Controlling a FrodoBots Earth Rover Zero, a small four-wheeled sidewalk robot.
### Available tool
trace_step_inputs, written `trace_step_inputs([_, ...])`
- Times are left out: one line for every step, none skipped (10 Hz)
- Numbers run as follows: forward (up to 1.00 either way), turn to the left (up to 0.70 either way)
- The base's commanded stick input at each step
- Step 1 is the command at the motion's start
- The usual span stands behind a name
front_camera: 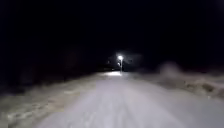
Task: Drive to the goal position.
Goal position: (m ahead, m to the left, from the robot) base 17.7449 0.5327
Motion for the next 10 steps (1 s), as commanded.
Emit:
trace_step_inputs([1.00, 0.03])
trace_step_inputs([1.00, 0.05])
trace_step_inputs([1.00, 0.06])
trace_step_inputs([1.00, 0.10])
trace_step_inputs([1.00, 0.17])
trace_step_inputs([1.00, 0.20])
trace_step_inputs([1.00, 0.16])
trace_step_inputs([1.00, 0.09])
trace_step_inputs([1.00, 0.08])
trace_step_inputs([1.00, 0.11])
